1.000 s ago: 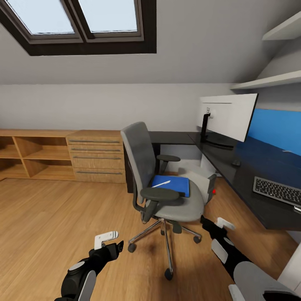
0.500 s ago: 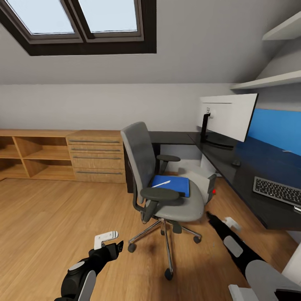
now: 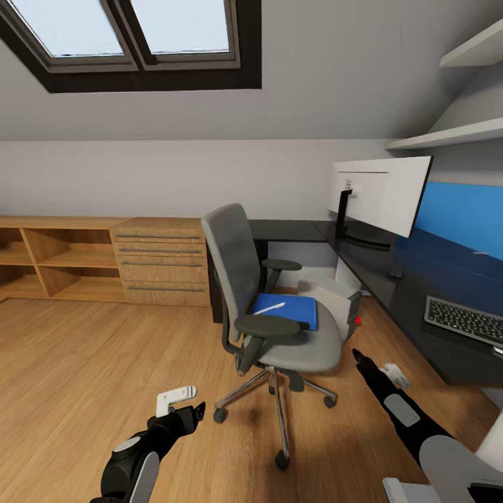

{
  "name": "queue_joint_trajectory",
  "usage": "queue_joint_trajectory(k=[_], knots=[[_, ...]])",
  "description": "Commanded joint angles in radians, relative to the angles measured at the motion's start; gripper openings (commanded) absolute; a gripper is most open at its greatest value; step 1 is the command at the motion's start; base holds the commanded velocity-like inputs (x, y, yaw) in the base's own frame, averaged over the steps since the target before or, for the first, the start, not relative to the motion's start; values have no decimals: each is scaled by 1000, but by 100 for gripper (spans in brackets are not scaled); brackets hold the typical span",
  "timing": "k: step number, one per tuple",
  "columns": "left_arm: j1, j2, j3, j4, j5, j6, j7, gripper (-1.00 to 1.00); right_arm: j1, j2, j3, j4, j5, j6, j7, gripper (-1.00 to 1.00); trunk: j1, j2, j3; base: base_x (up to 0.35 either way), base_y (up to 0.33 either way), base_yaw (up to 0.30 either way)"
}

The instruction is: In the bedroom, organize the workspace by keeping the computer under the desk, ensuring the monitor is on the desk, placing the keyboard on the desk next to the monitor, placing the mouse on the desk next to the keyboard, moving the folder from the swivel chair onto the desk next to the mouse, stacking the notebook on top of the folder with the pen on top of the notebook, and positioning the swivel chair next to the desk.

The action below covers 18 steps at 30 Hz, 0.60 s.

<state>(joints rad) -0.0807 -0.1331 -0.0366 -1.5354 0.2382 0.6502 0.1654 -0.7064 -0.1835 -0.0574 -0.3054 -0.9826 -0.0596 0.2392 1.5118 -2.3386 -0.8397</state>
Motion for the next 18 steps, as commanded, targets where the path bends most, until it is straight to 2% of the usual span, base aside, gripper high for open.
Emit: queue_joint_trajectory(k=[1, 11, 13, 14, 18], knots=[[-1, 0, 2, -1, 11, 4, 8, 100, -1, 0, -3, 2, -17, 0, 7, 100, 0, 0, -1, 210, 0, 0], [-1, 0, 16, -17, 11, 5, 9, 100, -1, 6, -4, 7, -49, -19, 7, 100, 0, 0, -1, 95, 0, 0], [-1, -1, 52, -19, 13, 5, 9, 100, -1, 6, -4, 8, -51, -19, 7, 100, 0, 0, -1, 203, 0, 0], [-1, -2, 90, -20, 15, 5, 9, 100, -1, 6, -4, 8, -52, -20, 8, 100, 0, 0, -1, 231, 0, 0], [-1, -3, 145, -24, 16, 5, 9, 100, 0, 6, -4, 9, -53, -21, 9, 100, 0, 0, -1, 116, 0, 0]])
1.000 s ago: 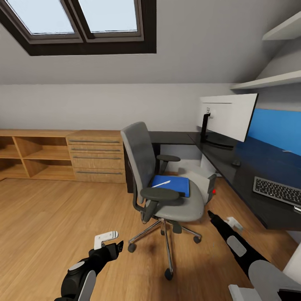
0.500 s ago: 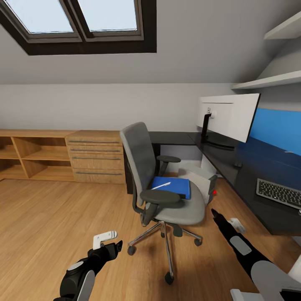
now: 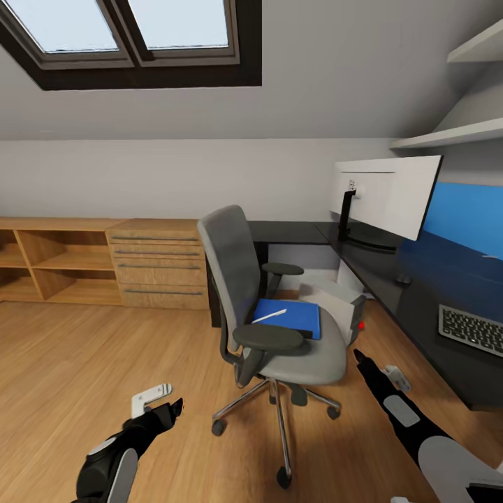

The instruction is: In the bedroom, organize the workspace by keeping the computer under the desk, ensuring the monitor is on the desk, placing the keyboard on the desk next to the monitor, placing the mouse on the desk next to the keyboard, moving the folder from the swivel chair onto the desk next to the mouse, stacking the notebook on top of the folder with the pen on top of the notebook, and positioning the swivel chair next to the desk.

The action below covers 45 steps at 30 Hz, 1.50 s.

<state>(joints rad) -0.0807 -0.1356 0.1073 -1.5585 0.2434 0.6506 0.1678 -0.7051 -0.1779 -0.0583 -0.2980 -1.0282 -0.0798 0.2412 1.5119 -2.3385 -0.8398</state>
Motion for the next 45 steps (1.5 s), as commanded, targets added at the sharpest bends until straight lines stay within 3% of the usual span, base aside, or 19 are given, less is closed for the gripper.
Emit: queue_joint_trajectory(k=[1, 12, 18, 25, 34, 45], knots=[[-1, -1, 10, -2, 12, 4, 7, 100, -1, -1, -3, 4, -7, 0, 7, 100, 0, 0, -1, 27, 0, 0], [-1, 2, 30, -2, 13, 4, 6, 100, -1, -6, -2, 20, -6, 9, 4, 100, 0, 0, -1, 103, 0, 0], [-1, 2, 33, -4, 13, 4, 6, 100, -1, -30, -2, 21, -7, 124, 3, 100, 0, 0, -1, 136, 0, 0], [-1, 3, 46, -5, 13, 4, 6, 100, -1, -34, -4, 22, -9, 152, 2, 100, 0, 0, -1, 30, 0, 0], [-1, 3, 52, -6, 13, 4, 6, 100, -1, -32, -14, 22, -57, 198, -13, 100, 0, 0, -1, 116, 0, 0], [-1, 4, 51, -6, 13, 4, 6, 100, -1, -34, -15, 22, -70, 251, -35, 100, 0, 0, -1, 32, 0, 0]])
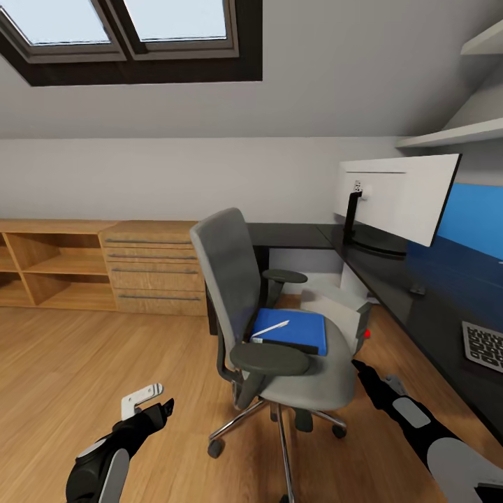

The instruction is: In the bedroom, organize the workspace by keeping the computer under the desk, ensuring the monitor is on the desk, placing the keyboard on the desk next to the monitor, placing the mouse on the desk next to the keyboard, moving the folder from the swivel chair onto the desk next to the mouse, stacking the notebook on top of the folder with the pen on top of the notebook, and positioning the swivel chair next to the desk.

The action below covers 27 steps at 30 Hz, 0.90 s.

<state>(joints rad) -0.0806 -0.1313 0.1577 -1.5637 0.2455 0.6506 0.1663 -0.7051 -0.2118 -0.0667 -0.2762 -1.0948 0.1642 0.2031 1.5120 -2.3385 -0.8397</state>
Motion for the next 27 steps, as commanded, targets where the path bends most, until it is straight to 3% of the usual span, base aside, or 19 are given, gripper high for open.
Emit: queue_joint_trajectory(k=[1, 27], knots=[[-1, -1, 1, -2, 11, 5, 7, 100, -1, 0, -7, 0, -3, 7, 4, 100, 0, 0, -1, 3, 0, 0], [-1, -1, 0, -7, 11, 6, 7, 100, -1, 4, -5, 0, -4, 8, 7, 100, 0, 0, -1, 128, 0, 0]])
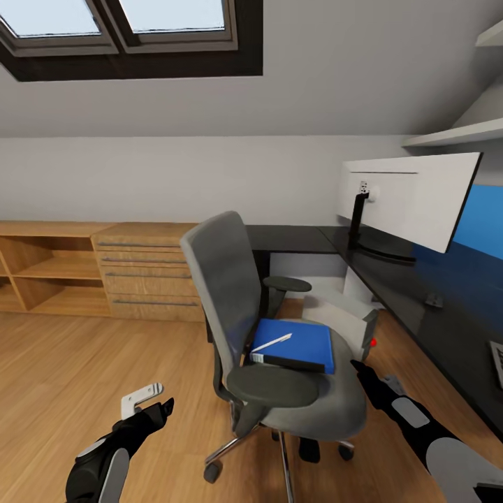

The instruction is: In the bedroom, organize the workspace by keeping the computer under the desk, ensuring the monitor is on the desk, placing the keyboard on the desk next to the monitor, placing the mouse on the desk next to the keyboard, moving the folder from the swivel chair onto the desk next to the mouse, stacking the notebook on top of the folder with the pen on top of the notebook, and positioning the swivel chair next to the desk.

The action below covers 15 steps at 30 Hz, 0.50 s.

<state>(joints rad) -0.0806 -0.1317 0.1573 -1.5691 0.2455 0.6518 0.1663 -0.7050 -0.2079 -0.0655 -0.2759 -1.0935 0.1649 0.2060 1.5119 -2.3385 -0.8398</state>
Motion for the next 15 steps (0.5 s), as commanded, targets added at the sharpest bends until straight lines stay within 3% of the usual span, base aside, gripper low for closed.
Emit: queue_joint_trajectory(k=[1, 9, 15], knots=[[-1, 0, 1, -1, 10, 5, 7, 100, -1, 1, -7, 0, -5, 7, 3, 100, 0, 0, -1, 32, 0, 0], [-1, 0, 2, -7, 10, 5, 7, 100, -1, 1, -7, 0, -5, 7, 3, 100, 0, 0, -7, 8, 0, 84], [-1, 0, 25, -14, 11, 6, 7, 100, -1, 1, -7, 0, -5, 7, 1, 100, 0, 0, -15, 0, 0, 163]])
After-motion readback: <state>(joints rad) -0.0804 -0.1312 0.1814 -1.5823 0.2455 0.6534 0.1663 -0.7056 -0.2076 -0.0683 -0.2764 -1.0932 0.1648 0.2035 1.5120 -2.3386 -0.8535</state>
